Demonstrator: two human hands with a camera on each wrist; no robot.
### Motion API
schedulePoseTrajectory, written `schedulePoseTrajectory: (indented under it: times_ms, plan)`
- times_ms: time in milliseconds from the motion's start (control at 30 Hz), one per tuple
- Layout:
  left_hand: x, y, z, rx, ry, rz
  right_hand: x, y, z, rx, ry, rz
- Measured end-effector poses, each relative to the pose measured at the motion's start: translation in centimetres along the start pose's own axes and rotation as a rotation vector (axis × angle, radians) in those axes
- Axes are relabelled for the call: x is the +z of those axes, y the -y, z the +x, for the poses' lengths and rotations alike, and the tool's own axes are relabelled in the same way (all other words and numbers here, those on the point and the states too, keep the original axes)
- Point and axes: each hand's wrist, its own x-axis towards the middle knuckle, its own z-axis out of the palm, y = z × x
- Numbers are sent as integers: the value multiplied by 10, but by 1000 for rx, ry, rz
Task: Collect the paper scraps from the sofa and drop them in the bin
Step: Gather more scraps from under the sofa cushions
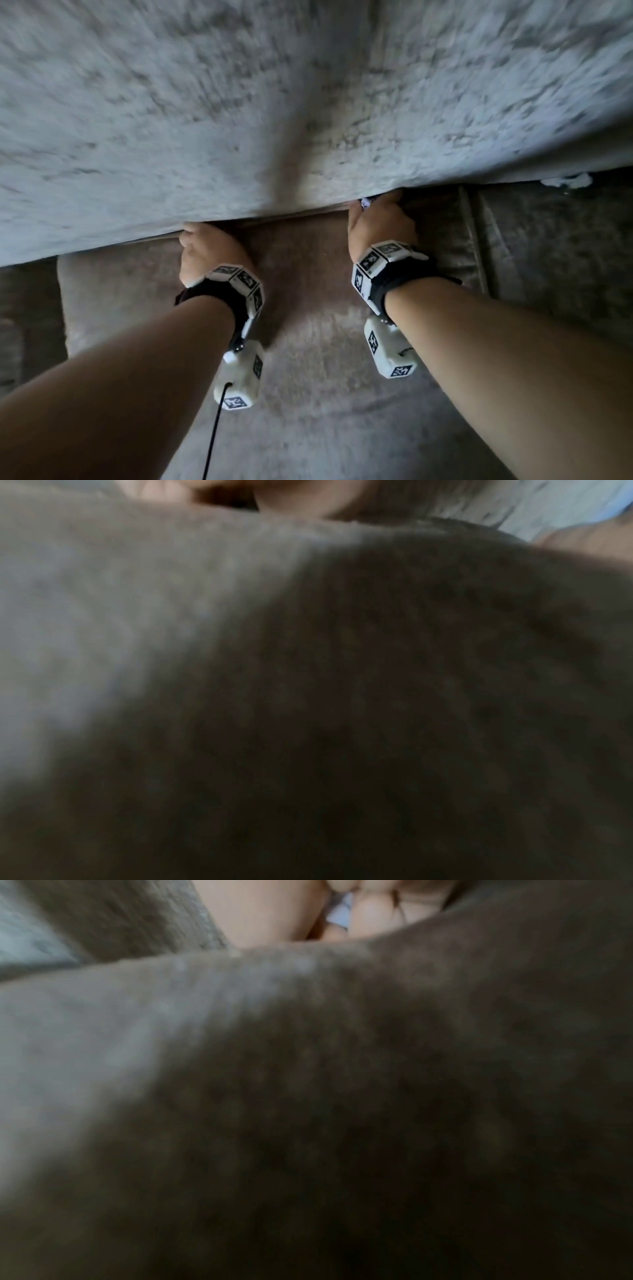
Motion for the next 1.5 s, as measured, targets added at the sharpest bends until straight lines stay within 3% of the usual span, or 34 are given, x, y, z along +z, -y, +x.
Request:
schedulePoseTrajectory:
  times_ms: [233, 400, 700, 900, 967, 1067, 1133, 1267, 1400, 1500]
  plan:
    - [-3, 2, 8, 40, 41, 94, 3, -4, 3, -14, -33, -36]
    - [-9, 13, 16, 193, 113, 246, 1, -4, 2, -14, -14, 0]
    - [-33, 38, 10, 543, 4, 365, -20, -26, -37, -29, -114, 385]
    - [-37, 64, -8, 623, -6, 497, -17, -66, -101, -192, -19, 189]
    - [-35, 72, -18, 634, 5, 501, -13, -80, -124, -214, 1, 123]
    - [-30, 82, -31, 613, 58, 335, -10, -100, -151, -123, 53, 170]
    - [-21, 94, -39, 597, 83, 287, -9, -112, -168, -61, 103, 289]
    - [-3, 112, -53, 597, 82, 243, -10, -146, -186, 84, 64, 492]
    - [-6, 106, -75, 561, 97, 107, -3, -179, -195, 25, 136, 508]
    - [-12, 94, -108, 494, 254, 60, 2, -197, -192, -41, 191, 498]
